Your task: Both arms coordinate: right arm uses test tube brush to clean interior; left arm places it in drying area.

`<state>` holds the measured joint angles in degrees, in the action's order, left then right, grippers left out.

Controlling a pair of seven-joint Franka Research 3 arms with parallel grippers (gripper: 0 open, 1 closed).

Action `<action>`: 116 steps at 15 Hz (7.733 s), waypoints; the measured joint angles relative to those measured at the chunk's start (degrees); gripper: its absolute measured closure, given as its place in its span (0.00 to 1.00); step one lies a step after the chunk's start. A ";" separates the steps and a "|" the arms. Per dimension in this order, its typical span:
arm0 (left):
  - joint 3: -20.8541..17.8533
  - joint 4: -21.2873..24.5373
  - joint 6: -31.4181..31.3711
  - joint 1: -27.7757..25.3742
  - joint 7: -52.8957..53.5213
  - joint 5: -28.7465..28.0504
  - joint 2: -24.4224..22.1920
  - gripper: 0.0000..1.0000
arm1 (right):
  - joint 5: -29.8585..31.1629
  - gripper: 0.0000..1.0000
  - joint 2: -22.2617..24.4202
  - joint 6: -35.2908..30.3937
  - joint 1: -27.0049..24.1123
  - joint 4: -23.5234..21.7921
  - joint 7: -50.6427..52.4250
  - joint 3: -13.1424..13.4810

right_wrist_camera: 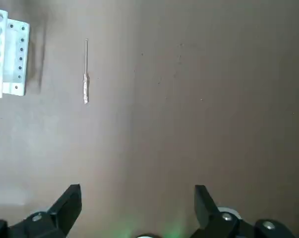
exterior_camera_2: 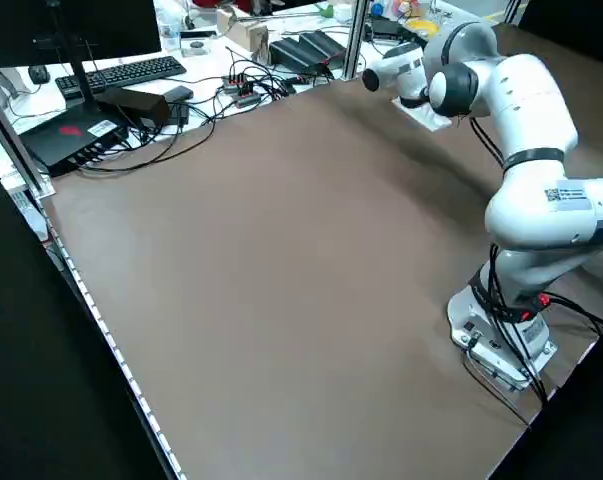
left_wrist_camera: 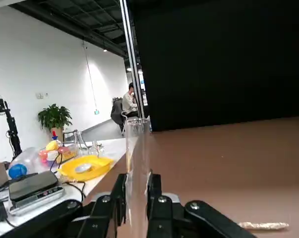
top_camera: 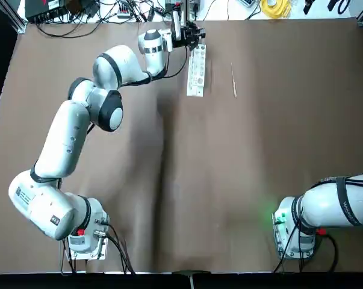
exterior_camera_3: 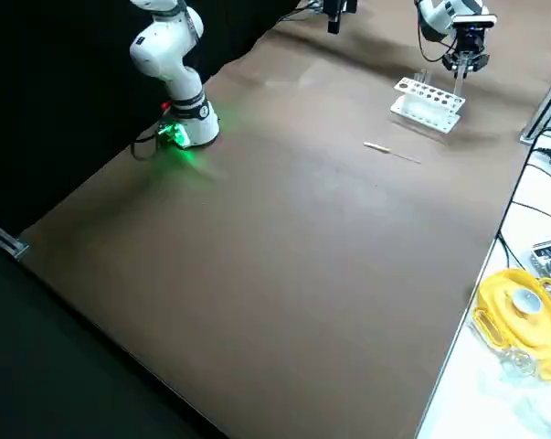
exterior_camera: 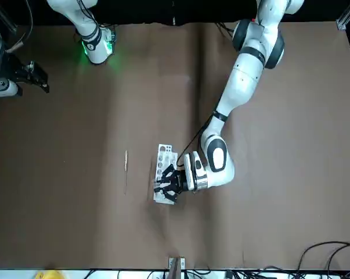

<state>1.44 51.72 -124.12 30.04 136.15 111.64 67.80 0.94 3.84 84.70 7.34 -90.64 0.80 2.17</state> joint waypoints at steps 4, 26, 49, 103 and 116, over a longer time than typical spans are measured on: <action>-0.04 -0.02 -0.70 -0.08 -1.73 0.00 -2.13 0.77 | 0.00 0.00 0.00 0.00 0.00 0.00 0.00 -0.05; -1.22 14.41 -11.07 -2.66 -33.03 -4.22 -16.89 0.77 | 0.00 0.00 0.00 0.01 0.00 0.00 0.01 -0.10; -1.17 31.46 -18.37 -0.88 -89.34 -22.66 -28.35 0.77 | 0.00 0.00 0.00 0.00 0.00 0.00 0.06 -0.15; -0.88 37.22 16.13 -12.84 -173.88 -10.91 -27.83 0.77 | -0.04 0.00 0.00 -0.13 0.05 -0.01 0.12 -0.49; -0.78 33.39 16.16 -12.88 -173.37 -0.57 -22.27 0.77 | -0.04 0.00 0.00 -0.15 0.06 -0.01 0.12 -0.50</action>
<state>0.67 85.12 -107.96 17.16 -37.22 111.07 45.54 0.91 3.84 84.55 7.40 -90.65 0.92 1.67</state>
